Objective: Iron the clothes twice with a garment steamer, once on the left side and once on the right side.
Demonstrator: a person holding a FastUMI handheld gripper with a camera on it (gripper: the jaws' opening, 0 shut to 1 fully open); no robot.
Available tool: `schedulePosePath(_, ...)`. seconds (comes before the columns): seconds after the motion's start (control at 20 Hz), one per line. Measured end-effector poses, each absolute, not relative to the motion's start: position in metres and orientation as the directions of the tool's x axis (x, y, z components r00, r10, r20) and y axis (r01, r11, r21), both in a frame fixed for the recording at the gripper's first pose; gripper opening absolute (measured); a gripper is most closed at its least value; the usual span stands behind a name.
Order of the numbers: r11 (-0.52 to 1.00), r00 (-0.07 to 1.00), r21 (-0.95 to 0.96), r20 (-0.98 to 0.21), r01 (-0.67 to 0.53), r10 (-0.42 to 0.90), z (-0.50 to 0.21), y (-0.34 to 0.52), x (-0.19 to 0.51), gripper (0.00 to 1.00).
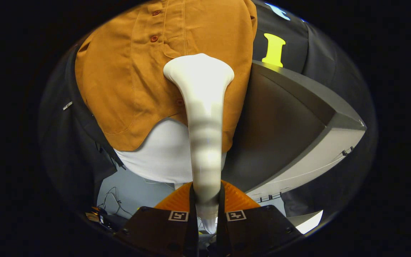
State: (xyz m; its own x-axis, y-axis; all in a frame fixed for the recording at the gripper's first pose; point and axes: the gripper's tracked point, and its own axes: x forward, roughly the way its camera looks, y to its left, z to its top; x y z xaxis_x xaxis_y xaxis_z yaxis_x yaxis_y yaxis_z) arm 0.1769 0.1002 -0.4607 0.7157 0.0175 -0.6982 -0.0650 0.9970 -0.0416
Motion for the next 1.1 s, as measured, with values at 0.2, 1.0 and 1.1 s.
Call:
schedulePosePath(0.2, 0.997, 0.751, -0.040, -0.660, -0.060, 0.018, -0.446, 0.100, 0.162, 0.23)
schedulePosePath(1.0, 0.992, 0.945, -0.095, -0.323, -0.087, 0.052, -0.272, 0.172, 0.137, 0.23)
schedulePosePath(1.1, 0.988, 0.957, -0.114, -0.281, -0.104, 0.068, -0.250, 0.192, 0.138, 0.23)
